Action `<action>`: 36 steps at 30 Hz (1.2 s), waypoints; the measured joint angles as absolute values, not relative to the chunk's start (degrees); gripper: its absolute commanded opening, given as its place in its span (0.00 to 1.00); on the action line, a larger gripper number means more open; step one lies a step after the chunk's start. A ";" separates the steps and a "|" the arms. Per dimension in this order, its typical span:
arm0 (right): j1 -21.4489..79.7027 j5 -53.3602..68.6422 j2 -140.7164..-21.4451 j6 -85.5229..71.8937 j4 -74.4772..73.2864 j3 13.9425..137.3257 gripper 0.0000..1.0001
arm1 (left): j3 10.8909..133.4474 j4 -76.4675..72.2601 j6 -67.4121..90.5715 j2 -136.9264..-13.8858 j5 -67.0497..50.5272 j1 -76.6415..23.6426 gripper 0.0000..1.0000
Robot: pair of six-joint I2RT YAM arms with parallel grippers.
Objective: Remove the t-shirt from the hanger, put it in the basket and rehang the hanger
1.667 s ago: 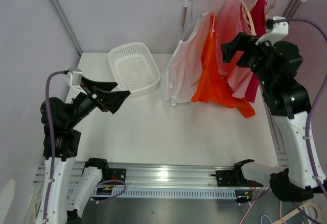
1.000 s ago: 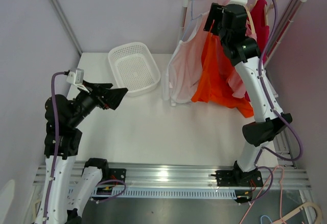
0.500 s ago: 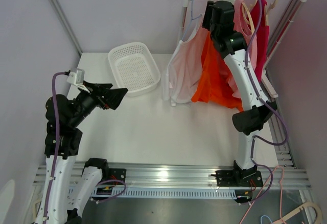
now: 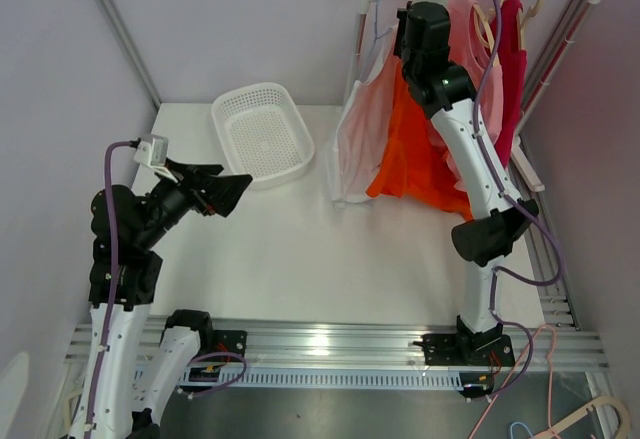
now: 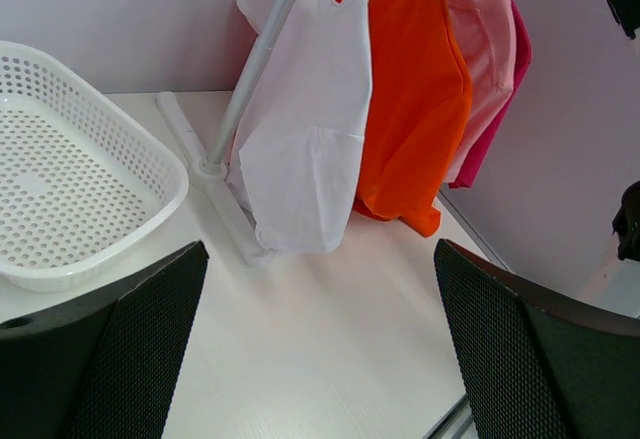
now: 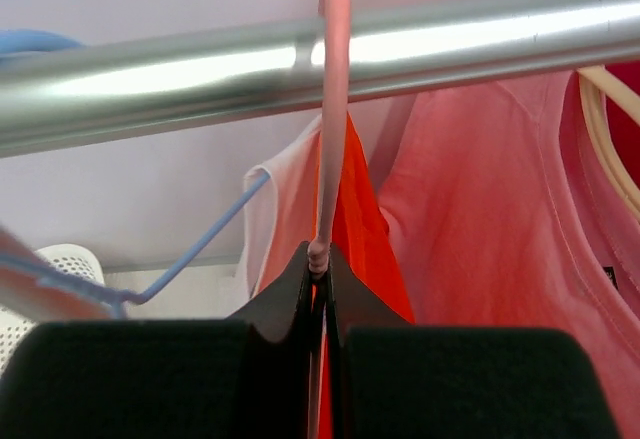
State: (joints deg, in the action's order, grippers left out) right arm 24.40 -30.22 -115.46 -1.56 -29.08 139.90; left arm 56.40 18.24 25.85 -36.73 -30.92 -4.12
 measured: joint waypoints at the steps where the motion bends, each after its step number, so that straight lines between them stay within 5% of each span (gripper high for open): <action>1: 24.91 -30.24 -115.13 -0.86 -28.73 139.90 0.00 | 56.12 17.85 25.85 -36.73 -31.59 -4.12 0.99; 10: 30.46 -37.26 -101.30 1.17 -26.72 130.26 0.00 | 56.03 17.23 24.14 -38.11 -33.63 -7.35 0.99; 20: 50.81 -69.84 -68.64 -14.13 -24.27 95.85 0.00 | 62.43 22.20 13.17 -39.20 -24.51 -37.04 1.00; 36: 60.40 -79.13 -68.73 -24.40 -28.86 93.84 0.00 | 67.24 25.58 -0.86 -51.16 -16.12 -67.96 0.99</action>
